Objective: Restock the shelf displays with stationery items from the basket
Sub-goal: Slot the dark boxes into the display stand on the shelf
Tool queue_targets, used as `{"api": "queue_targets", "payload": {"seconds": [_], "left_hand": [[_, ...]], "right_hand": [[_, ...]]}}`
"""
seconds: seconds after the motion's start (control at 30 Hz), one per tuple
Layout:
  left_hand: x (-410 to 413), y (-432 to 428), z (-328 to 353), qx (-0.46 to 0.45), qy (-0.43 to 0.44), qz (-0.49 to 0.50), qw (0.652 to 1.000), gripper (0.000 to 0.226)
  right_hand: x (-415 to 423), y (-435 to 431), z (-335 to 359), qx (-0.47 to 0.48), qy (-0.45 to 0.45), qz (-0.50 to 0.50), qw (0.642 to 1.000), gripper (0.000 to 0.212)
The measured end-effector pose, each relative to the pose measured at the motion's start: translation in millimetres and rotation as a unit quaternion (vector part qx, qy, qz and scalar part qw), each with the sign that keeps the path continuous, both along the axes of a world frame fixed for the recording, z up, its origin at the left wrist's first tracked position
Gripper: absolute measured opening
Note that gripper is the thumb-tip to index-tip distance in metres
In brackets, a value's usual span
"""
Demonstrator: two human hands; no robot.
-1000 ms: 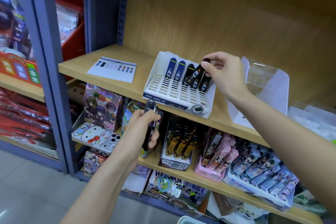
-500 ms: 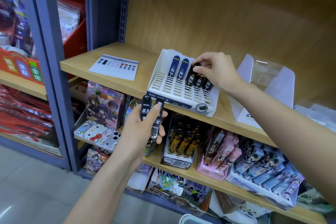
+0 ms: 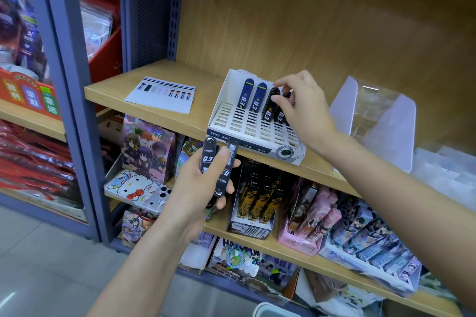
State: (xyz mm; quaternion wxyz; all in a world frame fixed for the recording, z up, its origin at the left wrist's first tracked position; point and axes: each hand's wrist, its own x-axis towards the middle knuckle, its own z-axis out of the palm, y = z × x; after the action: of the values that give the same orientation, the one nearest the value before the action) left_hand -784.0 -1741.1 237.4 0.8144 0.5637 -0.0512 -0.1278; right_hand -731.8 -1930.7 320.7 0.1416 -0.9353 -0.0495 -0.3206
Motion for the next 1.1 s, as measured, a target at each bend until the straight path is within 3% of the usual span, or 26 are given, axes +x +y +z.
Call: {"api": "queue_targets", "payload": {"seconds": [0.07,0.13,0.2,0.27,0.47,0.57,0.67,0.83,0.97,1.1], "left_hand": [[0,1,0,0.012,0.004,-0.004,1.0,0.03],[0,1,0,0.027,0.003,-0.011,1.0,0.032],[-1,1,0,0.037,0.003,-0.022,0.999,0.034],[-2,0,0,0.048,0.003,-0.034,0.998,0.036],[-4,4,6,0.014,0.055,-0.108,0.993,0.049],[-2,5,6,-0.027,0.061,-0.12,0.991,0.035],[1,6,3,-0.01,0.034,-0.062,0.997,0.031],[1,0,-4,0.078,-0.069,0.036,0.994,0.004],[-2,-3,-3,0.147,-0.181,0.059,0.971,0.01],[-2,-2,-3,0.18,-0.215,0.057,0.958,0.011]], "right_hand": [[-18,14,-6,0.056,0.003,0.042,0.998,0.01],[-36,27,-14,0.119,0.099,0.078,0.985,0.016],[-52,37,-22,0.194,0.233,0.112,0.946,0.016],[-60,41,-27,0.248,0.293,0.15,0.911,0.013],[-65,30,-16,0.383,0.195,0.183,0.884,0.012],[-71,20,-15,0.39,0.2,0.229,0.869,0.016],[-79,13,-19,0.379,0.231,0.225,0.867,0.019],[-87,16,-34,0.217,0.272,0.156,0.924,0.028],[-92,25,-34,0.1,0.264,0.144,0.948,0.003],[-92,27,-33,0.002,0.246,0.131,0.96,0.016]]}}
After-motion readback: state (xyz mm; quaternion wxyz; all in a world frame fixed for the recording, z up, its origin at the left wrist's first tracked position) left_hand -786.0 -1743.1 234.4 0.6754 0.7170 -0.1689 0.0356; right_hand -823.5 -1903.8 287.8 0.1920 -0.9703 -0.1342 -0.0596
